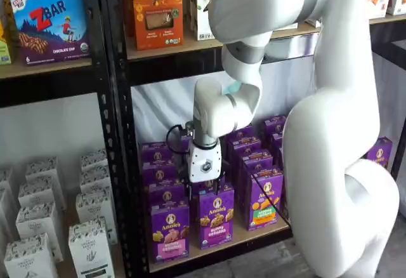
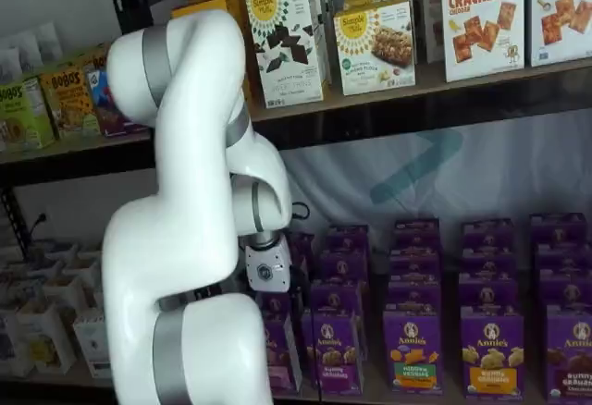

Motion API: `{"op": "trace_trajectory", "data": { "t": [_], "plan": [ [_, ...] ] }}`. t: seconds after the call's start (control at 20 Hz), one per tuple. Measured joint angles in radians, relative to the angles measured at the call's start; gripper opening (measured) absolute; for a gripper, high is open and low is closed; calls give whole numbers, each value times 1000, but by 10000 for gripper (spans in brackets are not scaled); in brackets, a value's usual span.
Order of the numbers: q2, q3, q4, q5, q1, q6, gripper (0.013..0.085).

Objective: Pick up the purple box with a pink patch in the middle, on the bottom shelf, the first box from the left

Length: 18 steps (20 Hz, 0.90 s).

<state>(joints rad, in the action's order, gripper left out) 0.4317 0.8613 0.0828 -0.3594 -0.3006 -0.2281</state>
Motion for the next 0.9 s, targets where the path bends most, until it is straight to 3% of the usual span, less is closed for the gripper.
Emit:
{"op": "trace_trajectory", "data": {
  "t": [0.55, 0.65, 0.8, 0.9],
  "plan": [
    [126, 134, 62, -13, -25, 33, 850],
    [145, 154, 44, -16, -28, 12, 850],
    [174, 190, -24, -35, -28, -52, 850],
    [190, 207, -26, -36, -30, -55, 850]
  ]
}}
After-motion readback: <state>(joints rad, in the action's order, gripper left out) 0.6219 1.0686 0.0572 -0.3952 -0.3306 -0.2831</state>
